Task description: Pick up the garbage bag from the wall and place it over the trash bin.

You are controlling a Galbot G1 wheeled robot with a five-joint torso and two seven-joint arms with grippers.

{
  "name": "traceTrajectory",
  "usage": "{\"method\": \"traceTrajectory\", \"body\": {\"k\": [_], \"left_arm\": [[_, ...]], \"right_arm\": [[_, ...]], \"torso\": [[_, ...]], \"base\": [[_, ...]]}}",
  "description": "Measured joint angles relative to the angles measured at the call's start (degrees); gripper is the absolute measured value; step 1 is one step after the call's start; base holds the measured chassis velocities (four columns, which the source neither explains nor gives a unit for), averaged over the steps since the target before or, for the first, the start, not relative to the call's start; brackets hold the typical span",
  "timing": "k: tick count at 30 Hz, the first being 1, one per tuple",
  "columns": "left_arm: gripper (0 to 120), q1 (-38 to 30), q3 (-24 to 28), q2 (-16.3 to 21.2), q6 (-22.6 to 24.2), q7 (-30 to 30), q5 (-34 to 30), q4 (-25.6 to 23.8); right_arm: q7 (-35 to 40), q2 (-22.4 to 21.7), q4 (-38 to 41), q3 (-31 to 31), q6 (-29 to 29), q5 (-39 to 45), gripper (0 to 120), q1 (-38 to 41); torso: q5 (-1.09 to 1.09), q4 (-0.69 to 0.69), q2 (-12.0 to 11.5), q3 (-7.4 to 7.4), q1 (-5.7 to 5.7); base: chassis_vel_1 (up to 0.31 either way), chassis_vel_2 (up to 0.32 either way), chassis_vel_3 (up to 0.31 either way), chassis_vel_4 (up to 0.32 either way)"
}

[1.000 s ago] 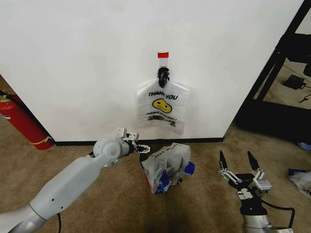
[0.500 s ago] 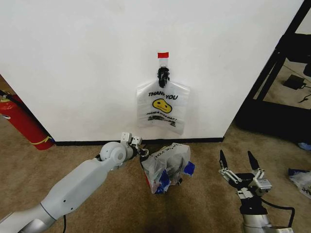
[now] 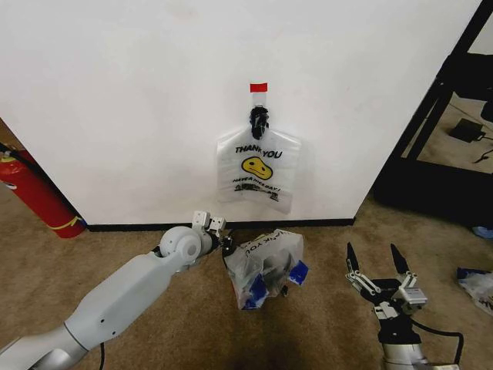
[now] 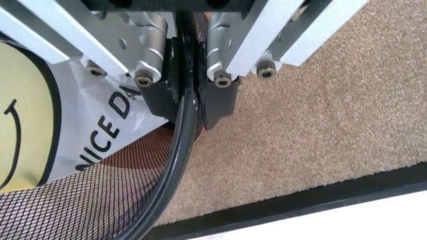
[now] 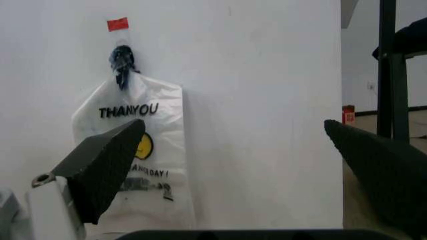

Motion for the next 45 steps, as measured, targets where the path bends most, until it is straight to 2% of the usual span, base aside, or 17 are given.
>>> {"method": "traceTrajectory", "body": {"k": [6,12,13,20,22,28,32,36,43,45], "left_arm": [[4,1.07,-1.27,0.45,-0.13,-2.26,-2.44,-1.78],[4,3.39,-4.25,1.22,-1.81,-11.21,-8.17,-3.52],[4,3.39,-4.25,1.22,-1.81,-11.21,-8.17,-3.52],[4,7.89,-7.82,2.33,-4.51,-21.79,-12.81,-9.61],[4,8.53,-8.38,2.25,-4.85,-22.75,-13.02,-10.31],[4,13.25,-12.59,0.28,-8.71,-27.81,-13.18,-13.85],[4,15.2,-14.84,-0.73,-10.57,-29.08,-12.81,-15.15],[4,18.55,-19.22,-3.08,-13.71,-31.38,-11.97,-17.12],[4,22.97,-23.55,-7.14,-18.86,-33.57,-8.81,-18.94],[4,23.12,-23.7,-7.34,-19.05,-33.75,-8.73,-19.03]], "right_arm": [[0.2,-0.02,-0.07,-0.24,-0.14,0.06,100,0.2],[0.52,-0.11,-0.55,-0.41,-0.36,0.12,100,0.48],[0.52,-0.11,-0.55,-0.41,-0.36,0.12,100,0.48],[1.58,-0.51,-0.92,-1.43,-1.13,-0.13,100,1.54],[1.74,-0.62,-0.97,-1.57,-1.24,-0.27,100,1.72],[2.79,-1.56,-1.0,-2.35,-2.26,-0.71,100,2.64],[3.31,-1.85,-1.18,-2.6,-2.57,-1.01,100,2.88],[3.97,-2.36,-1.29,-2.79,-3.16,-1.61,100,3.16],[4.89,-2.96,-1.39,-3.08,-3.89,-2.18,100,3.43],[4.9,-2.97,-1.39,-3.09,-3.91,-2.2,100,3.44]], "torso": [[-0.01,0.0,0.0,0.0,0.0],[0.0,0.01,0.0,0.0,0.0],[0.0,0.01,0.0,0.0,0.0],[0.0,-0.01,0.0,0.0,0.0],[0.01,0.0,0.0,0.0,0.0],[0.0,0.0,0.0,0.0,0.0],[0.0,0.0,0.0,0.0,0.0],[0.01,0.0,0.0,0.0,0.0],[0.01,0.01,0.0,0.0,0.0],[0.01,0.01,0.0,0.0,0.0]], "base": [[0.0,0.0,0.0,0.0],[0.0,0.0,0.0,0.0],[0.0,0.0,0.0,0.0],[0.0,0.0,0.0,0.0],[0.0,0.0,0.0,0.0],[0.0,0.0,0.0,0.0],[0.0,0.0,0.0,0.0],[0.0,0.0,0.0,0.0],[0.0,0.0,0.0,0.0],[0.0,0.0,0.0,0.0]]}}
